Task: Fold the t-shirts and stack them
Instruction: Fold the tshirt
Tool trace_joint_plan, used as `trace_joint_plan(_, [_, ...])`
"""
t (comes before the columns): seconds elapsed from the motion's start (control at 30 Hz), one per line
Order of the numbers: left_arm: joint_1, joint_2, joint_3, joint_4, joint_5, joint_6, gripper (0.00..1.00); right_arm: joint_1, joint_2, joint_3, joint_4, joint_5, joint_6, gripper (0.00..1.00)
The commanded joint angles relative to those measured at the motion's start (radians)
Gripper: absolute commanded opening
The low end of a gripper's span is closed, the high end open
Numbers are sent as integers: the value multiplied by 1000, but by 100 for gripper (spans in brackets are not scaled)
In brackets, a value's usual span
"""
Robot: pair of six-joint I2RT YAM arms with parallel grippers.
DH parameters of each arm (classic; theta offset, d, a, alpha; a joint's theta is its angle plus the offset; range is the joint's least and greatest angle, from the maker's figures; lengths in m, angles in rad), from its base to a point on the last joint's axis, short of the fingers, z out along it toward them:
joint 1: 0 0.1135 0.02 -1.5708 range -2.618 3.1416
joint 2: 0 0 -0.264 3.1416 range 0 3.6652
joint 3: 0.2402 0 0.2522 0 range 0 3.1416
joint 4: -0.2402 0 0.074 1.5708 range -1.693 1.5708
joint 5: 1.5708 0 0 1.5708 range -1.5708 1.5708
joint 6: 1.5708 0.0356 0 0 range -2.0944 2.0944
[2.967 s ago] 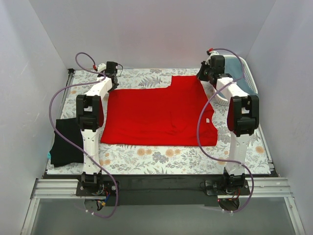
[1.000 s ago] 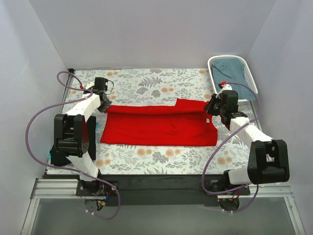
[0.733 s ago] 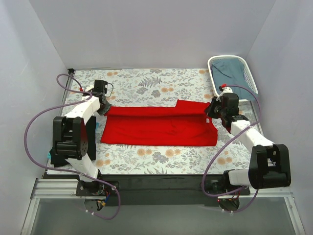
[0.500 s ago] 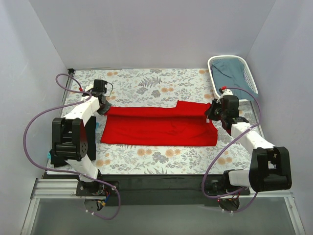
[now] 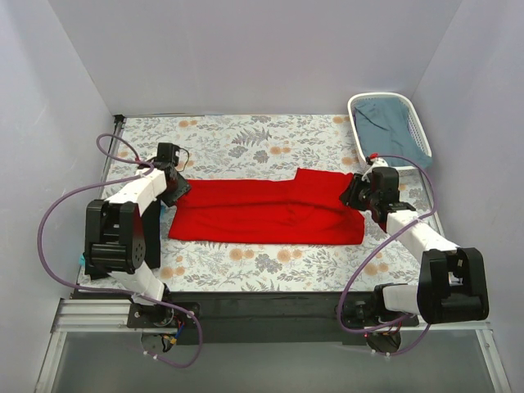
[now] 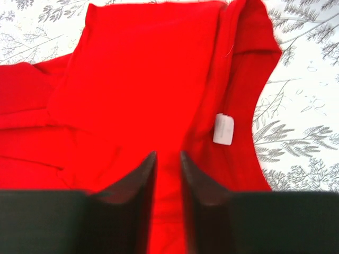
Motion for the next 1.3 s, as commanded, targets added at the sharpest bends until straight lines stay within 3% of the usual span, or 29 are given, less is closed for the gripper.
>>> trace_joint_plan(0.0, [8, -105, -19, 37, 60, 2, 46, -5, -26, -3, -1, -30, -4, 39])
trace_joint_plan(0.03, [10, -107, -10, 26, 63, 5, 46, -5, -42, 2, -13, -29, -6, 52])
trace_joint_plan(0.23, [8, -90, 54, 43, 144, 48, 46, -5, -50, 85, -44, -23, -11, 61])
trace_joint_plan(0.47, [-29, -11, 107, 71, 268, 94, 41, 3, 201, 322, -101, -9, -30, 58])
trace_joint_plan(0.6, [-94, 46, 148, 132, 414, 144, 41, 3, 356, 445, -138, 92, -52, 55])
trace_joint_plan(0.8, [-185, 149, 255, 230, 578, 148, 43, -2, 512, 601, -177, 118, -69, 50])
trace_joint_plan(1.0, [-295, 324, 387, 394, 665, 144, 45, -6, 606, 677, -200, 80, -55, 48])
trace_joint_plan(1.27, [-400, 558, 594, 539, 676, 176, 50, -13, 642, 694, -213, 115, -44, 49])
